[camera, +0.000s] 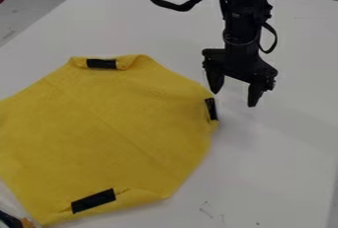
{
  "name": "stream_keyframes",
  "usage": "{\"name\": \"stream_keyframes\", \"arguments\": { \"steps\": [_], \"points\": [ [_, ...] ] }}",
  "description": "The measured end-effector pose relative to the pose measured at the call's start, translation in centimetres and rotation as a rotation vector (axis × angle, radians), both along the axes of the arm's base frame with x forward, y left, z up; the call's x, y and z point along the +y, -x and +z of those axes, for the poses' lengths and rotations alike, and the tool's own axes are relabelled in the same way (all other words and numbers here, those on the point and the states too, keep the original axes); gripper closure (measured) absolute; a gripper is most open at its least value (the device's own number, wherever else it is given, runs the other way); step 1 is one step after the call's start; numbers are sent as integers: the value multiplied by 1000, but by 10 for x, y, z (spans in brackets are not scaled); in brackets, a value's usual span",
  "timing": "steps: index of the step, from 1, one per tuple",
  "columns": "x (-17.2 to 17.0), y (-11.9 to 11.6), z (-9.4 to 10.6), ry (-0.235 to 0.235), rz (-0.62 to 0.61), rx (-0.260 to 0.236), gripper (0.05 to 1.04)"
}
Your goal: Fold cloth from top left to center of the cloth
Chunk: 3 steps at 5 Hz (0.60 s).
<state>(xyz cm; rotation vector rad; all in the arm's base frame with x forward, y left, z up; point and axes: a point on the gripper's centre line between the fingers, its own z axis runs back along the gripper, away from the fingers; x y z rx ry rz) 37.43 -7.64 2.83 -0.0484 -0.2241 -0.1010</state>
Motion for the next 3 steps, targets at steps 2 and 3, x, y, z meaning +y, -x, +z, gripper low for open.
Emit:
{"name": "stream_keyframes", "arguments": {
  "steps": [2,3],
  "points": [
    [6,4,-12,-42,-16,40,82],
    [22,3,-13,-79,-27,42,83]
  ]
}}
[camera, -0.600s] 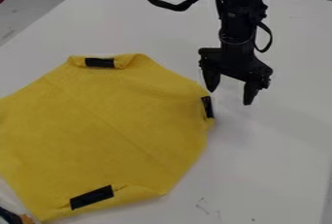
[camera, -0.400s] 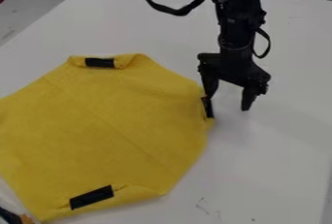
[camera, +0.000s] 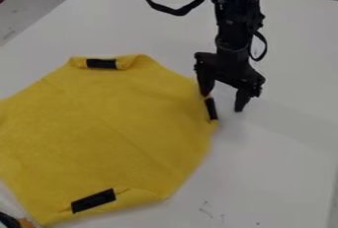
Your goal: Fold cloth from top left to center of the cloth
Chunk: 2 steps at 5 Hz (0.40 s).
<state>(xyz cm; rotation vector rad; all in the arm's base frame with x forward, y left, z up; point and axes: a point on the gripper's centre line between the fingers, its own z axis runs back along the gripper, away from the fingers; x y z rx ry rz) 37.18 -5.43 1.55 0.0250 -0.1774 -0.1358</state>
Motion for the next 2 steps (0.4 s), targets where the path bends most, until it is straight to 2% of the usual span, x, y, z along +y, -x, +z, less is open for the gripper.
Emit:
{"name": "stream_keyframes", "arguments": {
  "steps": [1,2],
  "points": [
    [37,-7,30,-61,19,-53,83],
    [85,-9,37,-84,70,-73,83]
  ]
}}
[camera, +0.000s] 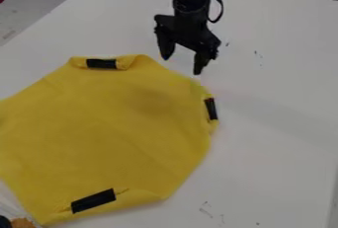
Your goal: Fold cloth from top left to center of the cloth
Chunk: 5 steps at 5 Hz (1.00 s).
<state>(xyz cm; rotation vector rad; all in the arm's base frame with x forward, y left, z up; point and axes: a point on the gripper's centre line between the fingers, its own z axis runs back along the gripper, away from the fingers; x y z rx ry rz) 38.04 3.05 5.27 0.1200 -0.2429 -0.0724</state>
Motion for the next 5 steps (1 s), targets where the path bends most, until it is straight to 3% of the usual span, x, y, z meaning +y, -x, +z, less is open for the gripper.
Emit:
{"name": "stream_keyframes", "arguments": {
  "steps": [1,2,3,5],
  "points": [
    [49,-5,3,5,18,-23,83],
    [84,-15,-15,19,5,27,83],
    [103,-21,-16,15,4,47,83],
    [107,5,-30,12,14,147,83]
  ]
}}
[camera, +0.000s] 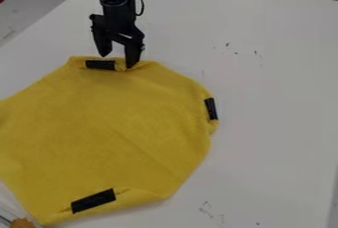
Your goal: Fold cloth from top left to center of the cloth
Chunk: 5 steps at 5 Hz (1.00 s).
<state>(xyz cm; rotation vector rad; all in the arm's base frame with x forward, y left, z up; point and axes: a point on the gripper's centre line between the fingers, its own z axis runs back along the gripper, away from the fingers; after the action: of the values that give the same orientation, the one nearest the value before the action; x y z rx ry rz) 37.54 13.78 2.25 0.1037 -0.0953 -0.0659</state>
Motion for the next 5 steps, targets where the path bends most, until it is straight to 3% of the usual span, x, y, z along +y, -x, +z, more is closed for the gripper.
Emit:
{"name": "stream_keyframes", "arguments": {
  "steps": [1,4,5],
  "points": [
    [1,7,20,-34,4,-24,83],
    [5,13,16,-15,11,-20,83],
    [9,18,3,5,20,13,83]
  ]
}}
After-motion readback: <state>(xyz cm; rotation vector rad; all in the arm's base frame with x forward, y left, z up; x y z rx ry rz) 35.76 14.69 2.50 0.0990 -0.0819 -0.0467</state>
